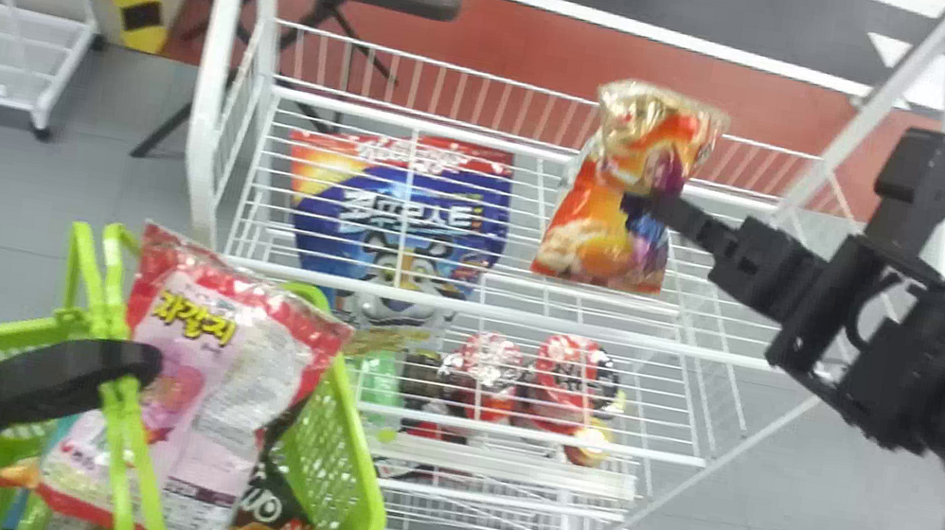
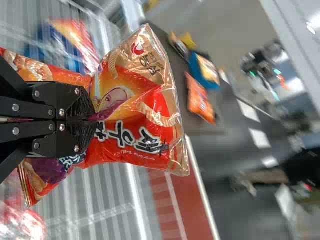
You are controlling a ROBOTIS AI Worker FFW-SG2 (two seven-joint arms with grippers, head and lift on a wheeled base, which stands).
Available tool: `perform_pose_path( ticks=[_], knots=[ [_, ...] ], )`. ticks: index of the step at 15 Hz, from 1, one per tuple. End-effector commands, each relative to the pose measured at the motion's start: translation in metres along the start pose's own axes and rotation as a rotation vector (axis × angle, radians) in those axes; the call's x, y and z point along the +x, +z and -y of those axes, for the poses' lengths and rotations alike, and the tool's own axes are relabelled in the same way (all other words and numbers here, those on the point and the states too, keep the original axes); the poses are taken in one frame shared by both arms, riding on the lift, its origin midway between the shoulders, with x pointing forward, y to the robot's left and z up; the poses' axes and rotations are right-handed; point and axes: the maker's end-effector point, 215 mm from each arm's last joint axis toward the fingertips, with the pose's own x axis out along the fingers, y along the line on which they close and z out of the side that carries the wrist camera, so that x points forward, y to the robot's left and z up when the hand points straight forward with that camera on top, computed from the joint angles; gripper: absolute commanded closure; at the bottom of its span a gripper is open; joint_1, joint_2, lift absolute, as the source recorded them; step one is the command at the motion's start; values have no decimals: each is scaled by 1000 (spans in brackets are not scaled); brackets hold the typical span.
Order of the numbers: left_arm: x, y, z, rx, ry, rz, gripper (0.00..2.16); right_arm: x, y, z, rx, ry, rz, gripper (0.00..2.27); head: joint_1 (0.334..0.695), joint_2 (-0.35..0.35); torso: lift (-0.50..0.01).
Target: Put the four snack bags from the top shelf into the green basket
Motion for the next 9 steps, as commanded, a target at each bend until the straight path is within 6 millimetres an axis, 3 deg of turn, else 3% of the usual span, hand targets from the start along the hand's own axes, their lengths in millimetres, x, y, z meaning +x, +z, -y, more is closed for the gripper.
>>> perform_pose_path(
  ticks=[1,4,7,9],
  knots=[
    [1,1,3,2,-13,-3,2145,-17,-51,-50,22,140,-157,2260,695,-97,0],
    [3,0,3,1,-13,-6,2145,-31,-37,-98,-15,265,-121,2260,695,-14,0],
    [5,-1,1,-3,-13,-12,2148,-41,-26,-139,-38,382,-100,2260,695,26,0],
    [14,0,4,4,-23,-30,2148,-36,-38,-158,-62,408,-133,2256,695,58,0]
  ],
)
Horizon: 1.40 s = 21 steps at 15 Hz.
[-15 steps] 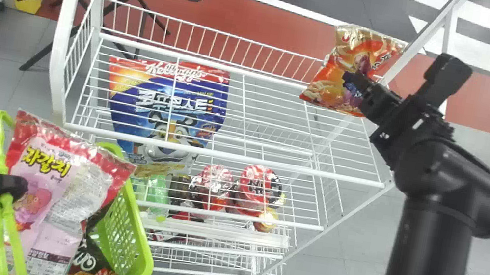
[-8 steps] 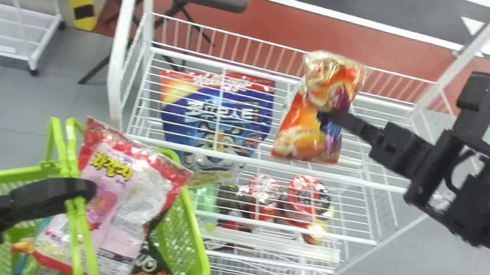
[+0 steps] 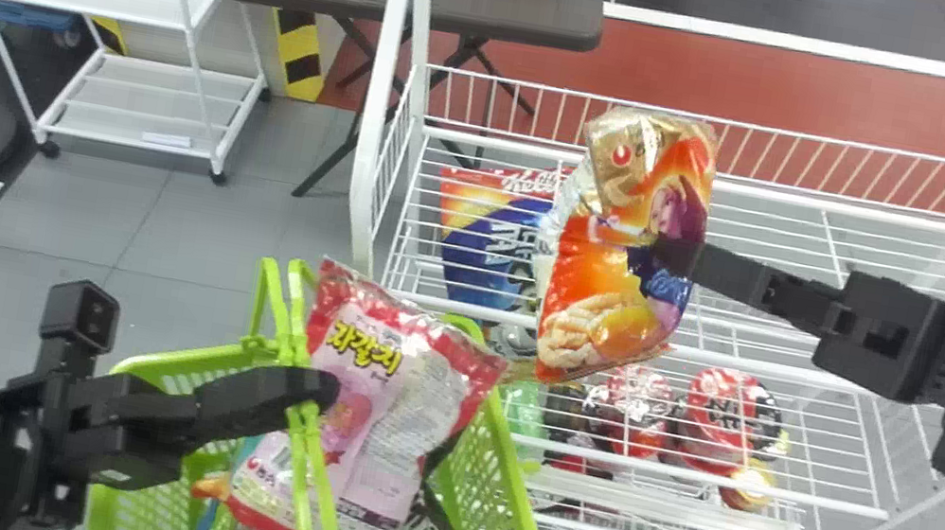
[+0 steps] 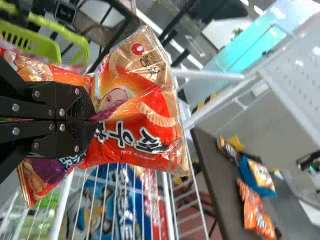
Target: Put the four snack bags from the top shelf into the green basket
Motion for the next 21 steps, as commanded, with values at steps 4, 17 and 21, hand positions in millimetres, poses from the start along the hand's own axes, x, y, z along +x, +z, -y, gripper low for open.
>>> perform_pose_path(
  ticks=[4,17,21],
  knots=[
    [28,16,10,27,-38,-52,2145,30,-26,-29,-21,62,-86,2260,695,97,0],
    [43,19,25,-3,-106,-63,2148,127,-196,-46,150,150,-538,2260,695,238,0],
    [43,13,30,-46,-126,-69,2145,153,-227,-59,170,168,-643,2260,695,301,0]
  ],
)
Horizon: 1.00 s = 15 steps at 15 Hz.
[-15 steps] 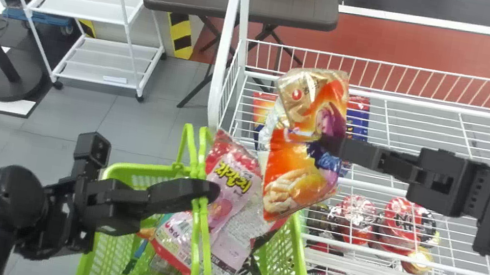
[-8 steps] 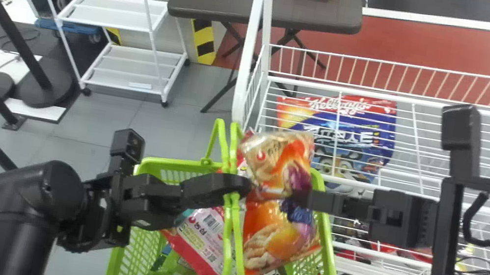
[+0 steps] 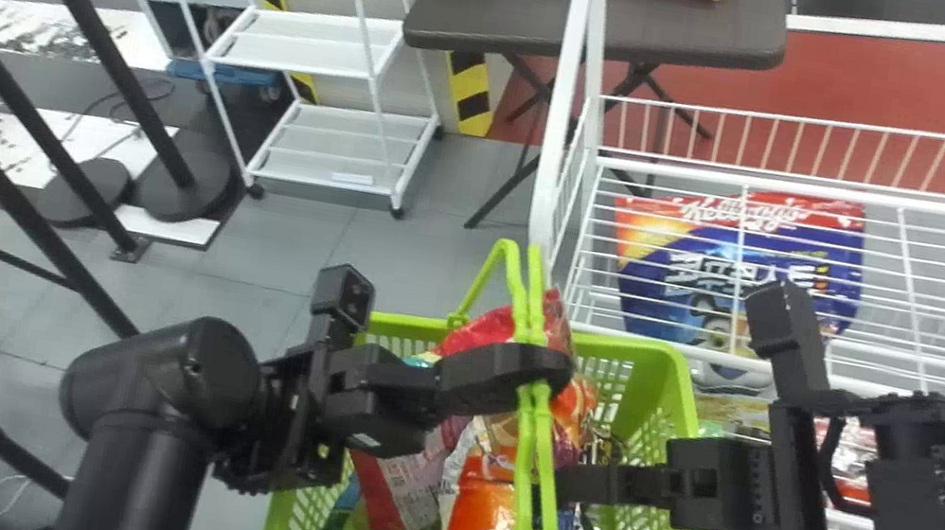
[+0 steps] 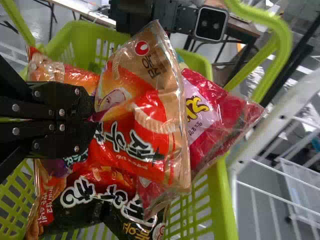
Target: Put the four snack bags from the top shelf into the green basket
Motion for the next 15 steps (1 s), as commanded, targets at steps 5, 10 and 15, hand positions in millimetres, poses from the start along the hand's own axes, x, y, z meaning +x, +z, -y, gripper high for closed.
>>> perform_pose_path(
  ticks=[5,10,15],
  knots=[
    [-8,2,8,-6,-25,20,2148,3,9,13,-6,-50,-9,-2,695,334,0],
    [-13,5,7,-2,-15,33,2148,-99,89,-6,-57,-15,305,53,695,284,0],
    [-24,6,4,-11,-6,62,2145,-162,86,26,-34,-101,443,49,695,183,0]
  ],
)
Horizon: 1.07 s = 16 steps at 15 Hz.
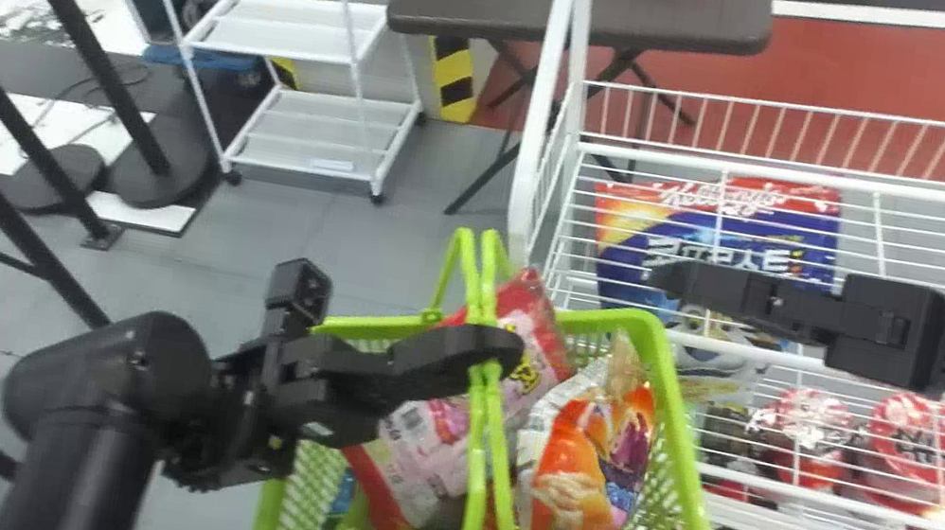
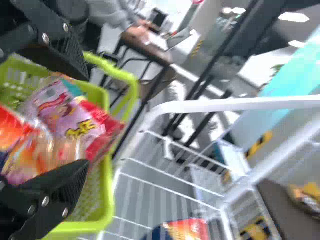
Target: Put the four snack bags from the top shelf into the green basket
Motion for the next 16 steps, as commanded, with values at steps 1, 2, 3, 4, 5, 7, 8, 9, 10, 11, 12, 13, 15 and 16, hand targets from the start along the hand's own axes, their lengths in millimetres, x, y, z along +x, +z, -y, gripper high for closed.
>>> perform_pose_path(
  ticks=[1,2,3,4,5,7,8,9,10,11,12,13,15,16],
  knots=[
    [-8,1,2,-3,-4,17,2148,-12,-39,52,0,-193,-47,53,695,168,0],
    [-9,1,1,-4,-3,19,2148,-14,-31,83,-57,-312,14,66,695,153,0],
    [-12,-1,0,-8,0,25,2145,-21,1,112,-178,-447,130,73,695,141,0],
    [-14,-3,-1,-14,0,31,2148,-29,19,129,-274,-543,204,73,695,125,0],
    [-18,-4,-3,-18,5,39,2148,-38,37,140,-375,-610,284,76,695,77,0],
    [-23,-4,-7,-27,13,48,2148,-56,61,144,-471,-643,425,76,695,31,0],
    [-25,-5,-7,-30,15,50,2145,-70,68,149,-499,-658,482,76,695,17,0],
    [-25,-5,-7,-30,16,50,2148,-83,71,155,-519,-677,525,76,695,-3,0],
    [-25,-6,-9,-32,18,51,2145,-95,71,162,-530,-689,553,76,695,-16,0],
    [-26,-6,-11,-35,19,53,2148,-103,70,168,-538,-694,575,76,695,-32,0],
    [-26,-6,-12,-37,21,52,2145,-111,65,174,-539,-710,577,76,695,-48,0],
    [-26,-7,-13,-39,23,53,2145,-116,61,177,-540,-718,582,76,695,-60,0],
    [-27,-7,-13,-39,24,53,2145,-131,54,182,-542,-745,596,76,695,-91,0],
    [-27,-8,-13,-41,25,54,2145,-134,49,185,-536,-752,591,76,695,-101,0]
  ],
)
